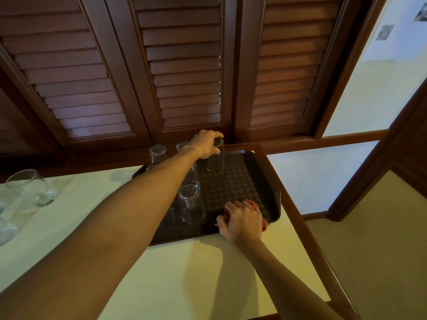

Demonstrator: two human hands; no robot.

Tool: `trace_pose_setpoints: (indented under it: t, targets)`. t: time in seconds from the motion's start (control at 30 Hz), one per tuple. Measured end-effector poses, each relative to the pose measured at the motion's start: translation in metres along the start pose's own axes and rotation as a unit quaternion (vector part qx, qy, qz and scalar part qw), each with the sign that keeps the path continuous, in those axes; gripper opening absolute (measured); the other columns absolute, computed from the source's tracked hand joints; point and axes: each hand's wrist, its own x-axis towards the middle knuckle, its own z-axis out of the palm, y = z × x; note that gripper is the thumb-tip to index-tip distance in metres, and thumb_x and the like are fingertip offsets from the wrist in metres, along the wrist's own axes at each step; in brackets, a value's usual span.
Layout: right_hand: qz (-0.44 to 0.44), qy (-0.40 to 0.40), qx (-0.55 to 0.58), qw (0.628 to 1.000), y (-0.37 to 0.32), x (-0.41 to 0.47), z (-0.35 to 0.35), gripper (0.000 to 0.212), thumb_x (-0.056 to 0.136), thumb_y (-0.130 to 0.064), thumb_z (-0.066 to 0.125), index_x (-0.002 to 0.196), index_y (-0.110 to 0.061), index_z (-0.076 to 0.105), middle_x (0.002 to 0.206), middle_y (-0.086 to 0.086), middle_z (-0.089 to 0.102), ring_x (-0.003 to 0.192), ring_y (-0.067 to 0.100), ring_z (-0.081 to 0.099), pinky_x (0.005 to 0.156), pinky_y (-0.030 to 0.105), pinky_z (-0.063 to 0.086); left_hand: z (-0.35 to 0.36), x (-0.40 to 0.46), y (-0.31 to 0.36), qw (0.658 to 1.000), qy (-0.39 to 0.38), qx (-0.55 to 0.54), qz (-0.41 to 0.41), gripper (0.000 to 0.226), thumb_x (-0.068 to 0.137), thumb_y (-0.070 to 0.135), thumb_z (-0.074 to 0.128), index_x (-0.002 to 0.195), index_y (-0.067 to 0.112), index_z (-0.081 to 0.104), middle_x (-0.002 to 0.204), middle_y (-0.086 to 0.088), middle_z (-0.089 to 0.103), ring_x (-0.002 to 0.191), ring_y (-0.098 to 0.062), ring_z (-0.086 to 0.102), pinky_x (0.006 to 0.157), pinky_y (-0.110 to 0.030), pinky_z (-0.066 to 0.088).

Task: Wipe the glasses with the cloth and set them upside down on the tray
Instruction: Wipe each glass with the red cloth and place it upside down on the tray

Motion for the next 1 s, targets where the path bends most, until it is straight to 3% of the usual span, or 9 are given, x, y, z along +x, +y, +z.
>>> trace_pose_setpoints:
  t: [0.27,0.43,0.63,0.73,0.83,1.0]
  targets:
    - [0.006,-0.017,0.002,1.0,0.001,0.001,0.002,0.047,0.089,-0.061,0.035,0.101,-0.032,0.07,0.093,-0.014,0.071,0.09,0.011,0.062,0.097,0.035,0.05,-0.002,0.003,-0.002,1.0,-0.003,-0.006,-0.004,0.065,0.099,0.012,0.069,0.158,0.021,0.042,0.162,-0.013,0.04,0.15,-0.035,0.038,0.12,-0.048,0.035]
    - [0.006,-0.019,-0.001,1.0,-0.001,0.0,-0.003,0.048,0.089,-0.062,0.034,0.101,-0.031,0.07,0.093,-0.013,0.071,0.092,0.012,0.064,0.097,0.035,0.05,-0.001,-0.003,-0.009,1.0,0.007,-0.006,-0.002,0.075,0.098,0.03,0.073,0.162,0.021,0.034,0.167,-0.013,0.033,0.155,-0.036,0.029,0.123,-0.05,0.03]
    - [0.007,-0.055,0.022,0.998,-0.003,-0.003,-0.017,0.029,0.093,-0.056,0.047,0.098,-0.034,0.064,0.094,-0.016,0.066,0.092,0.006,0.059,0.099,0.032,0.047,-0.022,-0.059,-0.03,0.991,0.12,-0.052,0.007,0.054,0.096,0.039,0.074,0.144,0.018,0.059,0.145,-0.006,0.061,0.134,-0.026,0.057,0.113,-0.046,0.045]
    - [0.058,0.007,0.103,0.993,-0.011,-0.013,-0.023,0.027,0.091,-0.053,0.048,0.088,-0.032,0.064,0.08,-0.016,0.065,0.074,0.003,0.064,0.077,0.033,0.06,-0.039,-0.102,-0.052,0.978,0.18,-0.101,0.002,0.037,0.096,0.037,0.075,0.127,0.018,0.072,0.121,0.0,0.074,0.114,-0.019,0.069,0.104,-0.044,0.054]
    - [0.04,0.063,0.204,0.976,-0.047,-0.027,-0.027,0.025,0.09,-0.046,0.048,0.075,-0.03,0.06,0.064,-0.014,0.066,0.061,0.005,0.068,0.055,0.035,0.059,-0.05,-0.147,-0.079,0.959,0.246,-0.138,-0.014,0.015,0.096,0.036,0.074,0.103,0.023,0.078,0.098,0.006,0.077,0.097,-0.012,0.071,0.095,-0.039,0.058]
    - [-0.019,0.045,0.331,0.942,-0.156,-0.056,-0.016,0.022,0.093,-0.032,0.056,0.075,-0.021,0.061,0.063,-0.013,0.069,0.058,0.003,0.071,0.047,0.034,0.059,-0.053,-0.229,-0.144,0.92,0.355,-0.152,-0.068,0.02,0.097,0.035,0.073,0.081,0.025,0.067,0.076,0.009,0.068,0.073,-0.011,0.066,0.07,-0.027,0.052]
